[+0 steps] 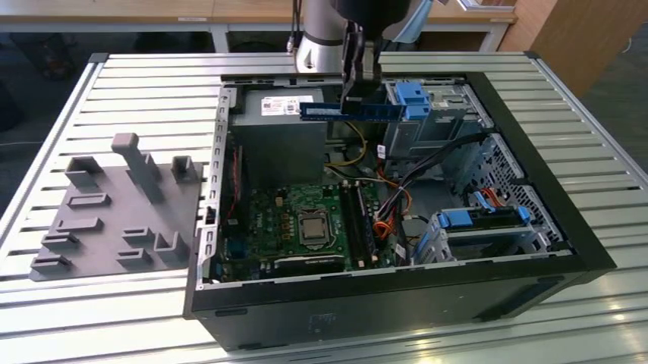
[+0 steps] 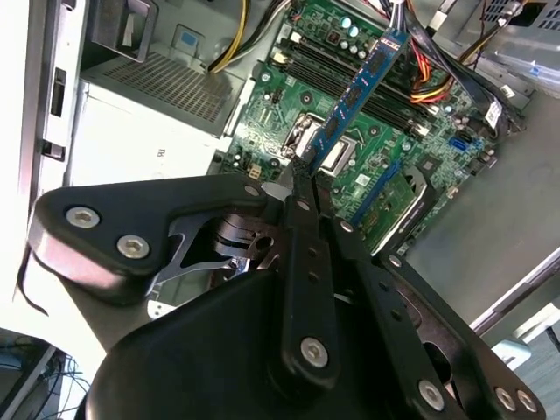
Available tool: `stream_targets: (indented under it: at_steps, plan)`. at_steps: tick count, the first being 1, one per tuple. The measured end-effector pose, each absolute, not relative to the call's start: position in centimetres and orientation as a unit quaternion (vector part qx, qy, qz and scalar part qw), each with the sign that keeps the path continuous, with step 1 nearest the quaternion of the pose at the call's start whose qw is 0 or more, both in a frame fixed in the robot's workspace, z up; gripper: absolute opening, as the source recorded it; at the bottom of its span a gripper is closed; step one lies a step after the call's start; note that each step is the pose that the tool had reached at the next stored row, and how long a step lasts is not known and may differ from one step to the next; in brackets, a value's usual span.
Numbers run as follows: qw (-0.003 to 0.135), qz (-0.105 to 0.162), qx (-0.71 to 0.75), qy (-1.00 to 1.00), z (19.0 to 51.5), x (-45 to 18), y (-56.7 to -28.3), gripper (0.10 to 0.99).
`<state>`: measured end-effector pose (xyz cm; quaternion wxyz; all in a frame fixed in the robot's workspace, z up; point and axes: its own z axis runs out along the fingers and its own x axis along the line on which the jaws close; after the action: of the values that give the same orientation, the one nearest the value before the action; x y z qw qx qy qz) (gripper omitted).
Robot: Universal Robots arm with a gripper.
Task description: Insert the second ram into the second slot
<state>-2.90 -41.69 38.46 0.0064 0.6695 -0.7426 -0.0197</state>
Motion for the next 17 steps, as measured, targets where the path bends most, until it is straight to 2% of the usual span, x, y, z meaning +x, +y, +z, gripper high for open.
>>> stream_targets:
  at_steps: [17]
  plan:
    - [0.006,-0.02,0.663,-0.749,38.46,-2.9,-41.89,0.133]
